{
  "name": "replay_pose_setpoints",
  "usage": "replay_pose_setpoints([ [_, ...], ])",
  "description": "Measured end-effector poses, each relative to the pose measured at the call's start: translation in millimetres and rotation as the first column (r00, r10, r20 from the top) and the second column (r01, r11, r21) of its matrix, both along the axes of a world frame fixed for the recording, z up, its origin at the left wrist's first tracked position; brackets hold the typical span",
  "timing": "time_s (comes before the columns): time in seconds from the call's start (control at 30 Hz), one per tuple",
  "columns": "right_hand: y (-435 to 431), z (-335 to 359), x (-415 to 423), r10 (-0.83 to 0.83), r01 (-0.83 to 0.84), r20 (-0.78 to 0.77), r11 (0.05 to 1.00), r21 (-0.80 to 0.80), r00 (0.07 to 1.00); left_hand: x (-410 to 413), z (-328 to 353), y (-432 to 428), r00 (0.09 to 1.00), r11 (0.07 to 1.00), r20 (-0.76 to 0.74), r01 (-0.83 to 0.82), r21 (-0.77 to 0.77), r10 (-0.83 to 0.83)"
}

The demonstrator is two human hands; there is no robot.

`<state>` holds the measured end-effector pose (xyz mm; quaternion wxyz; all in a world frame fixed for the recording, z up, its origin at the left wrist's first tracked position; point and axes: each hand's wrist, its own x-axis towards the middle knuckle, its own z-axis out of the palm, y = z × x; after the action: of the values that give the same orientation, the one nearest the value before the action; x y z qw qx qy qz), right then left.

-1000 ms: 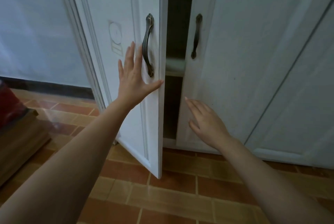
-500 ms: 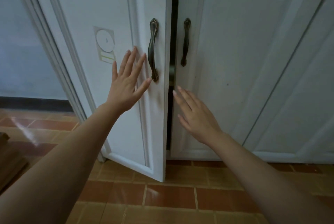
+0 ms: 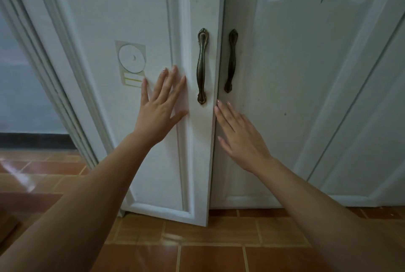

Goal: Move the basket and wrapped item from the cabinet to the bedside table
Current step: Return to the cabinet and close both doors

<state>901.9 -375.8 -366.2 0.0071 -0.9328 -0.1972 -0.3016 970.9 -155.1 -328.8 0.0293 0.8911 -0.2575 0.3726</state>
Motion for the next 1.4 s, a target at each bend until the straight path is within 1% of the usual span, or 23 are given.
replay_pose_setpoints([
  [0.27, -1, 1, 27, -0.083, 0.085, 0.056, 0.996, -0.041, 0.995, 23, -2, -12, 0.998, 1.0, 0.059, 0.004, -0.013, -0.003],
  [0.47, 0, 0, 42, -0.179, 0.189, 0.09, 0.974, -0.122, 0.98, 36, -4, -16, 0.995, 1.0, 0.098, -0.013, -0.008, 0.014],
  [0.73, -1, -1, 56, -0.253, 0.271, 0.107, 0.942, -0.2, 0.961, 49, -7, -20, 0.993, 0.998, 0.099, -0.06, 0.009, 0.058],
  [1.13, 13, 6, 54, -0.414, 0.416, 0.071, 0.866, -0.278, 0.908, 51, -6, -22, 0.994, 0.996, 0.072, -0.082, 0.02, 0.08],
  [1.2, 17, 13, 54, -0.412, 0.412, 0.064, 0.862, -0.295, 0.909, 51, -3, -25, 0.995, 0.996, 0.047, -0.093, 0.019, 0.092],
  [1.3, 24, 23, 55, -0.4, 0.378, -0.021, 0.881, -0.284, 0.916, 47, 1, -31, 0.991, 0.991, -0.016, -0.132, 0.024, 0.132],
  [1.4, 21, 26, 49, -0.404, 0.379, -0.032, 0.88, -0.284, 0.914, 43, 4, -33, 0.986, 0.988, -0.071, -0.15, 0.04, 0.153],
])
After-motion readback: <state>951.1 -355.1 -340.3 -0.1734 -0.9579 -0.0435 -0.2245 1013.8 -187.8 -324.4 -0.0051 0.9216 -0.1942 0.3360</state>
